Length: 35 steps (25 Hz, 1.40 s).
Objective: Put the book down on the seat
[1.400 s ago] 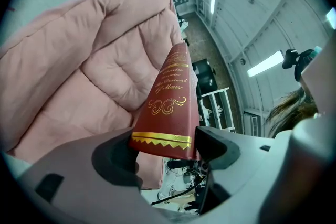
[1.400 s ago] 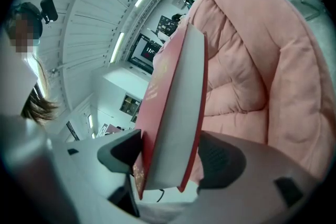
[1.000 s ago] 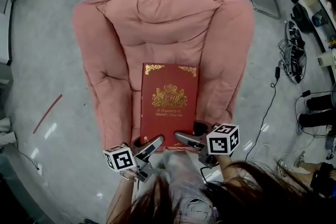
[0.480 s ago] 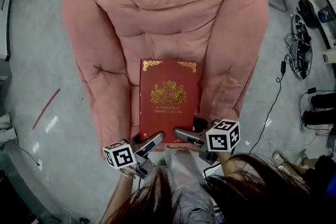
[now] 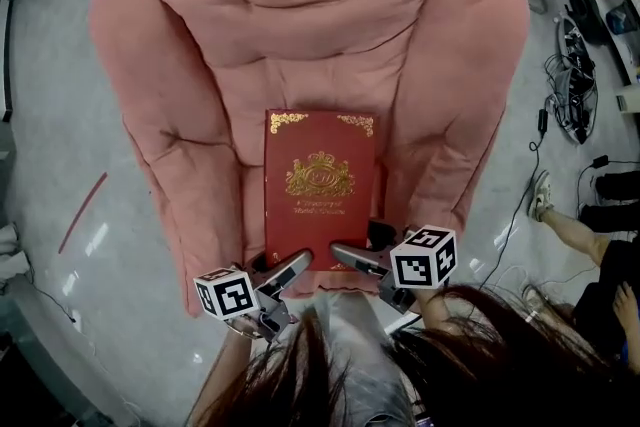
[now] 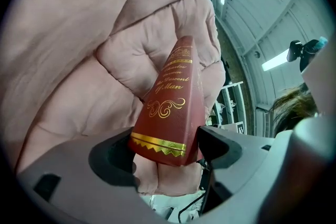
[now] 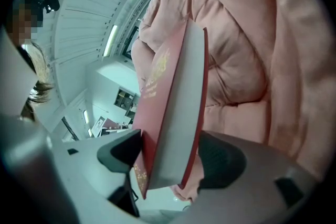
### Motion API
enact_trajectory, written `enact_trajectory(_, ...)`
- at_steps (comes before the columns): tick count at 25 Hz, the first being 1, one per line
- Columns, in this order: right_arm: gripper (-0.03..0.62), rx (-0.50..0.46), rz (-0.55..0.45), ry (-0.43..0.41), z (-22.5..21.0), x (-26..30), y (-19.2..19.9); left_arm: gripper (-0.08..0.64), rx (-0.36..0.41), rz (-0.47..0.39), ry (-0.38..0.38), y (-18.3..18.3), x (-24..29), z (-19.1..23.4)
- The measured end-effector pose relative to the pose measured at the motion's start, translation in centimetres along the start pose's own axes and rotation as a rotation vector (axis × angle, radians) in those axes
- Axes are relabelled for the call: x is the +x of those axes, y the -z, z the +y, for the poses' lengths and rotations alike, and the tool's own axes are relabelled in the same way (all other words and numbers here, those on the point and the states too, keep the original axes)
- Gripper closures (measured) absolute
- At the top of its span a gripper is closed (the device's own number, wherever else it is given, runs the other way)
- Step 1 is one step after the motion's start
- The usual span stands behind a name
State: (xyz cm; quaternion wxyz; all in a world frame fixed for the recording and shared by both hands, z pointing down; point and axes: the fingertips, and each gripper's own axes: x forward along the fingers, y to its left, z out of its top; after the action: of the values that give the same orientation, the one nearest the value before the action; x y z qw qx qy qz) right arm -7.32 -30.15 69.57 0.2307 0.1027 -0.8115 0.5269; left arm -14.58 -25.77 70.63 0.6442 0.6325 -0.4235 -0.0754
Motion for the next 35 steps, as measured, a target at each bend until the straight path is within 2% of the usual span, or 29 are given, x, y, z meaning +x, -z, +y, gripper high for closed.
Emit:
enact_trajectory(17,0.256,-0.002,0.022,0.046,-4.4,3.3,1.6,0.193,-0.008,0.035,-0.051,0.4,2.0,5.5)
enact_trajectory(21,0.255,-0.069,0.063,0.127,-5.5,4.2,1.6,0.192,0.033,0.072,-0.117,0.1,2.1,6.9)
enact_trajectory(26,0.255,-0.090,0.048,0.137,-6.4,4.1,2.0,0.192,0.020,0.065,-0.129,0.7,2.8,7.4)
enact_trajectory(29,0.256,-0.127,0.057,0.189,-7.1,4.8,2.0,0.192,0.051,0.093,-0.173,0.6,3.0,8.6)
enact_trajectory(30,0.318,-0.147,0.065,0.218,-7.5,5.2,1.9,0.192,0.067,0.109,-0.197,0.5,3.2,9.1)
enact_trajectory(32,0.327,-0.169,0.081,0.260,-8.3,5.8,1.8,0.192,0.075,0.133,-0.227,0.3,3.6,10.1)
enact_trajectory(35,0.328,-0.161,0.098,0.269,-9.0,6.2,1.9,0.192,0.062,0.149,-0.236,0.3,4.1,10.8)
